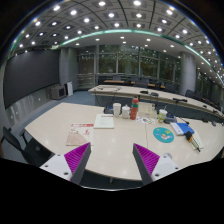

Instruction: Arrange mouse

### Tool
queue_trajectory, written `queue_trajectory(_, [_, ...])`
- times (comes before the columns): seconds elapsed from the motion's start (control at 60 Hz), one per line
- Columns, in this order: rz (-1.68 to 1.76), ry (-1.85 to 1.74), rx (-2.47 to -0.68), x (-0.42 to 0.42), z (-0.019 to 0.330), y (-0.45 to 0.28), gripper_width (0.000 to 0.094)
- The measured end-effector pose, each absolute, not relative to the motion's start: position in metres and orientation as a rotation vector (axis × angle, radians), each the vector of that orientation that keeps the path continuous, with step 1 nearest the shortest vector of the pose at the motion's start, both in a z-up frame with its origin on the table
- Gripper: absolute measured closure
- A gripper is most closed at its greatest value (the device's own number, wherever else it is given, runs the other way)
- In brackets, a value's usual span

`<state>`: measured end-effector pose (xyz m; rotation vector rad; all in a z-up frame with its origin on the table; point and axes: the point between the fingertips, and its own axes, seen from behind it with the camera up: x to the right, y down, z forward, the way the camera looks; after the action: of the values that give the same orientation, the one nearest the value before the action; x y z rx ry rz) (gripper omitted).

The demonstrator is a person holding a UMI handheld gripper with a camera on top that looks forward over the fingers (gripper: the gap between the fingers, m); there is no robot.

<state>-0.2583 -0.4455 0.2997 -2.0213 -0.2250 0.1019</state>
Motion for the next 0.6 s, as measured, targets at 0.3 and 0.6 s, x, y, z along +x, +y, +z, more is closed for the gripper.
queue_trajectory(0.3, [0.008,-0.098,-2.100,-0.203,0.211,-0.421,0.0079])
queue_trajectory(0.6, [-0.154,-0.018,-2.227,-0.076,0.095,-0.421,0.0075])
